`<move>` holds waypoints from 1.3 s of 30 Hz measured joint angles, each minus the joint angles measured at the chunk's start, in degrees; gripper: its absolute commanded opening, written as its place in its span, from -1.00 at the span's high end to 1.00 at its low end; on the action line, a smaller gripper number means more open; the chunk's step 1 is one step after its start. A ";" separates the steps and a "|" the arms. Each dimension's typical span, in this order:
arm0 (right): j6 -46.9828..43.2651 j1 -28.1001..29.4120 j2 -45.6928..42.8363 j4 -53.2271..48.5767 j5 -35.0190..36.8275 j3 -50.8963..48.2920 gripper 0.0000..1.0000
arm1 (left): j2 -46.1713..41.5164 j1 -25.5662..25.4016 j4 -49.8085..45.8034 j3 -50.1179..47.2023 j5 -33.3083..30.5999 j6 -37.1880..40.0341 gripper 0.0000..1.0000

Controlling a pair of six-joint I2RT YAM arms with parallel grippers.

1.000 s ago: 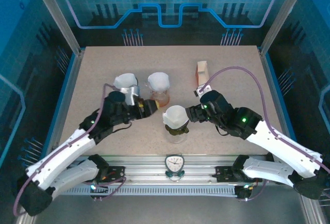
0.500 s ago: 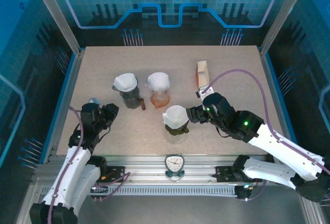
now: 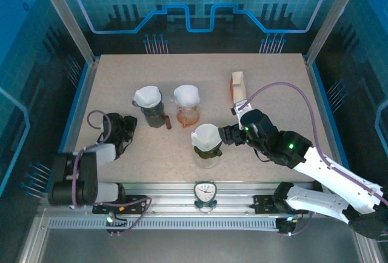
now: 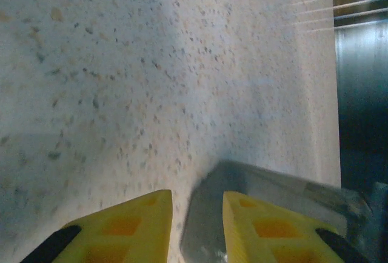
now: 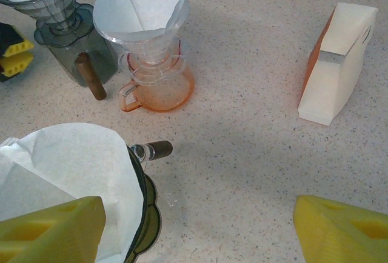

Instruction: Place the coffee filter in the dripper

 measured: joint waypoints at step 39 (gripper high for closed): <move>0.04 -0.26 0.55 -0.52 -1.09 0.00 -0.65 | 32.83 -4.22 36.74 11.89 17.77 0.79 0.47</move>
